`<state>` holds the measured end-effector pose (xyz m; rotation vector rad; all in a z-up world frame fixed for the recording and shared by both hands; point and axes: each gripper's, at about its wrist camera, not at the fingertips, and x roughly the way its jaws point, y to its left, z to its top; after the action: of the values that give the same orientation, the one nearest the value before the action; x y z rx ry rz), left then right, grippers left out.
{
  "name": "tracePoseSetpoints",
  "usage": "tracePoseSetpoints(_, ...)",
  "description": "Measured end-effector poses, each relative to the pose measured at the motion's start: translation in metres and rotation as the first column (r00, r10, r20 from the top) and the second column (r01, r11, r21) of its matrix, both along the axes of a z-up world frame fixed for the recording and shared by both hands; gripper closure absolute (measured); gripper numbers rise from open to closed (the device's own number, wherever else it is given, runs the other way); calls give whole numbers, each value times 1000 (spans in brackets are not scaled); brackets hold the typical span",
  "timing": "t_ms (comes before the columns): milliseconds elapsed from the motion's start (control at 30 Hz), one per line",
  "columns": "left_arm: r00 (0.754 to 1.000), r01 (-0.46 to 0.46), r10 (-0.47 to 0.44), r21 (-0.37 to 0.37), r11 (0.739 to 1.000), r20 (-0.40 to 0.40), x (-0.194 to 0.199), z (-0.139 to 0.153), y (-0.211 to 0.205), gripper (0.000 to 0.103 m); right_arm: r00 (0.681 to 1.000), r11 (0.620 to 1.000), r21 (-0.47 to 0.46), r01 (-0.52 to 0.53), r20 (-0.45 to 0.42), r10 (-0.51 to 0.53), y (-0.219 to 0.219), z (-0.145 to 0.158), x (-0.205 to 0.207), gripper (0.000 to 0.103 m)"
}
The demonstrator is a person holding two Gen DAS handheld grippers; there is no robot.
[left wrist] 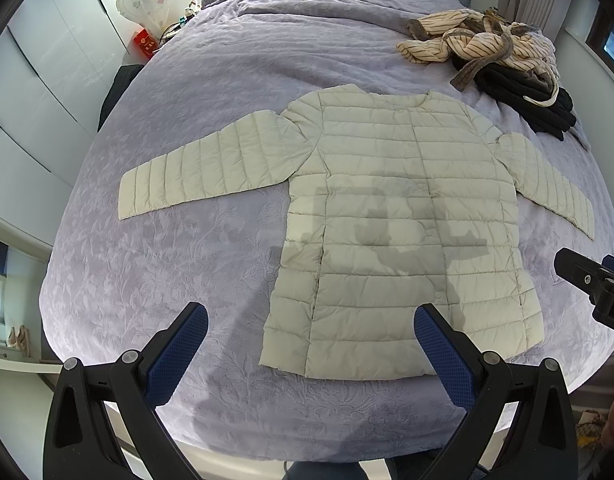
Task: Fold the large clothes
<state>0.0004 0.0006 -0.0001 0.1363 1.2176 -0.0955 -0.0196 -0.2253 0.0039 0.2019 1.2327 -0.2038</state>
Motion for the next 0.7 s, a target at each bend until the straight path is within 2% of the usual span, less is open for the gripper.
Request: tracePoseSetpoints(700, 1000, 2, -2, 1, 1000, 1, 0, 0, 0, 0, 1000, 1000, -2, -1, 0, 1, 1, -1, 1, 0)
